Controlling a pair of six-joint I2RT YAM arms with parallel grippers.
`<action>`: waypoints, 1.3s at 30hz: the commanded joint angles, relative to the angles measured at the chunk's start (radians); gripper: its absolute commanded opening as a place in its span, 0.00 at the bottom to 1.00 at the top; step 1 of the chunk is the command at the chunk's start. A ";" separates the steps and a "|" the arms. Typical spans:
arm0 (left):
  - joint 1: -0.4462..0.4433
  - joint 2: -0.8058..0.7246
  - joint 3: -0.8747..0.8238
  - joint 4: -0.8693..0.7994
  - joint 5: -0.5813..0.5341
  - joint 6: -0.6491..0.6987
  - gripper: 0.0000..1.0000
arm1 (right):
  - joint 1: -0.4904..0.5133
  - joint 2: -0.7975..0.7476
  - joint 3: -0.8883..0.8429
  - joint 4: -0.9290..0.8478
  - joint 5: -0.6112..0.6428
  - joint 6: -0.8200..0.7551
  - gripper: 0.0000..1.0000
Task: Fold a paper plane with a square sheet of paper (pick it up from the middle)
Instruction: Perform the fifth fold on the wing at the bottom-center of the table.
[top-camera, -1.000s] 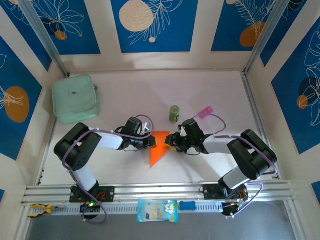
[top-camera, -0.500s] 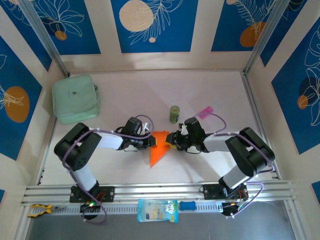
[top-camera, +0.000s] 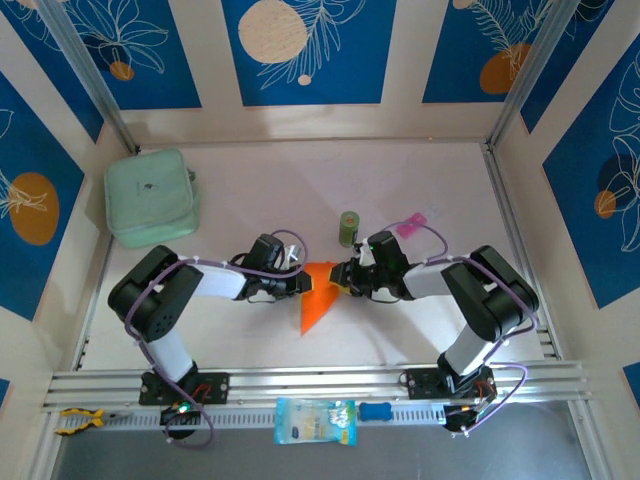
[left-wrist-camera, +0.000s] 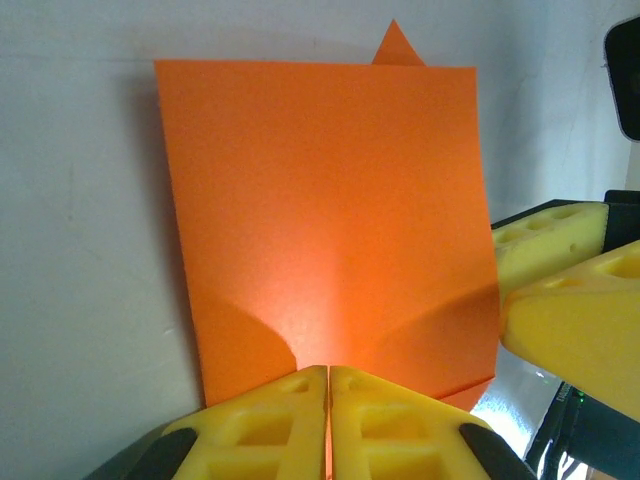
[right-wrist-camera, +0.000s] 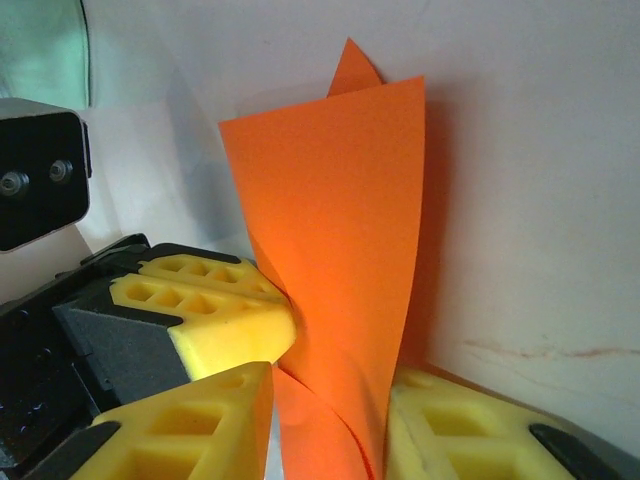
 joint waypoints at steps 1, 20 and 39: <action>0.000 0.031 -0.022 -0.081 0.021 0.013 0.10 | -0.009 0.025 0.020 0.013 -0.030 -0.028 0.30; 0.001 0.019 -0.011 -0.078 0.041 0.017 0.10 | -0.040 0.060 0.027 0.001 -0.052 -0.093 0.20; -0.013 -0.280 -0.051 -0.218 -0.117 0.115 0.38 | -0.005 -0.091 -0.054 -0.035 0.114 0.131 0.04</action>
